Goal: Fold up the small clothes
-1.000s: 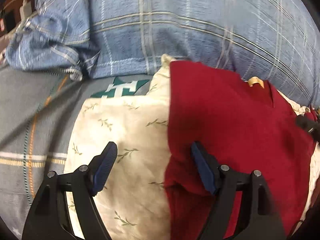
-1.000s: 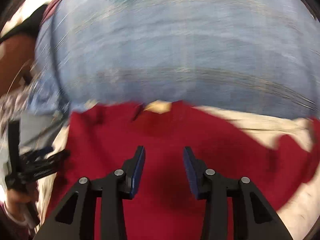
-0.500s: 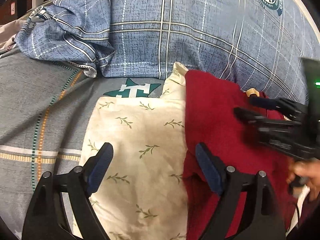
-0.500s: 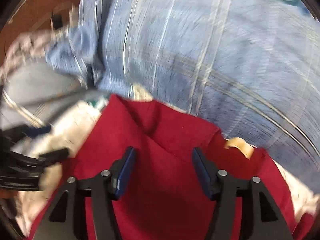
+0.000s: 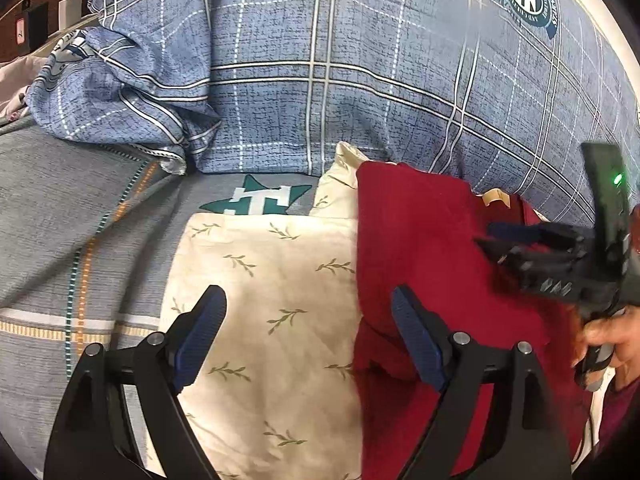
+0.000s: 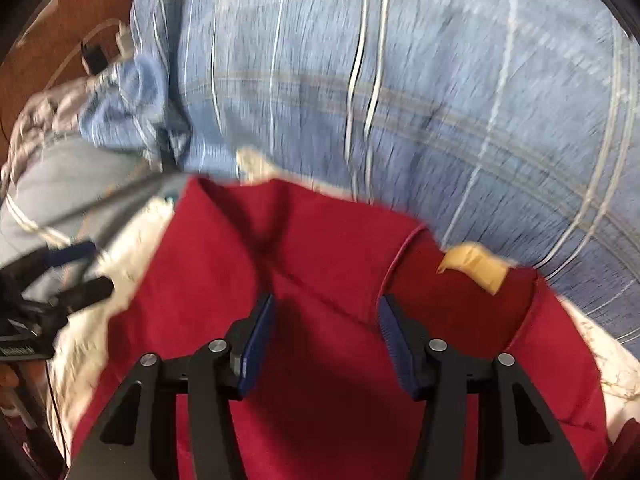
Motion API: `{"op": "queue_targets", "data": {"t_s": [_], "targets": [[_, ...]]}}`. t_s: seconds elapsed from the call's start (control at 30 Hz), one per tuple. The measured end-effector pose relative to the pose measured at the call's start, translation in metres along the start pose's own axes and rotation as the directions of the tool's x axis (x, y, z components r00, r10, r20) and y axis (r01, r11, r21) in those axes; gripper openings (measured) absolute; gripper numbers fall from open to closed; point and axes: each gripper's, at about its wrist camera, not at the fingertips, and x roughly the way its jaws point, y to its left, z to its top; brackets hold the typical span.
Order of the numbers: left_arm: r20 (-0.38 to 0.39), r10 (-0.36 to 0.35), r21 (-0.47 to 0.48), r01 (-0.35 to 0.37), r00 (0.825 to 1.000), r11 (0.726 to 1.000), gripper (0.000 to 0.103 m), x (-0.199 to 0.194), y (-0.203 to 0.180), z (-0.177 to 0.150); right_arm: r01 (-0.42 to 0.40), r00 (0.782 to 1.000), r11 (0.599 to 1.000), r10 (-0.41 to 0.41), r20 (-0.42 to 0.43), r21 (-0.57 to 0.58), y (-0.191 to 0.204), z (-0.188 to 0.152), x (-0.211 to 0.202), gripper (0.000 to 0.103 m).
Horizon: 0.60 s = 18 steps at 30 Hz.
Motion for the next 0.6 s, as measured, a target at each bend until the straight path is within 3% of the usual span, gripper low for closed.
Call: {"op": "queue_targets", "data": {"t_s": [0.07, 0.1, 0.13, 0.3, 0.47, 0.6], "targets": [[-0.004, 0.001, 0.005, -0.001, 1.000, 1.000, 0.085, 0.001, -0.004, 0.000, 0.023, 0.999, 0.999, -0.021, 0.029, -0.045, 0.010, -0.002, 0.003, 0.033], [-0.005, 0.001, 0.011, -0.001, 1.000, 1.000, 0.085, 0.001, -0.007, 0.000, 0.046, 0.998, 0.997, -0.044, 0.036, -0.054, 0.014, -0.002, 0.004, 0.011], [-0.003, 0.004, 0.017, -0.003, 1.000, 1.000, 0.085, 0.001, -0.009, 0.001, 0.069, 0.997, 0.996, -0.067, 0.048, -0.059, 0.017, 0.000, 0.003, 0.005], [0.015, 0.015, 0.024, -0.015, 1.000, 1.000, 0.085, 0.000, -0.014, 0.003, 0.127, 0.986, 0.992, -0.123, 0.111, -0.028, 0.014, 0.000, -0.006, 0.003], [-0.001, 0.023, 0.006, -0.023, 1.000, 1.000, 0.085, 0.007, -0.016, 0.002, 0.138, 0.985, 0.989, -0.142, 0.099, 0.044, 0.006, -0.008, -0.003, 0.003], [0.007, 0.027, 0.020, -0.028, 1.000, 0.999, 0.085, 0.005, -0.021, -0.001, 0.145, 0.976, 0.985, -0.157, 0.152, 0.088, 0.012, -0.016, -0.031, 0.014]]}}
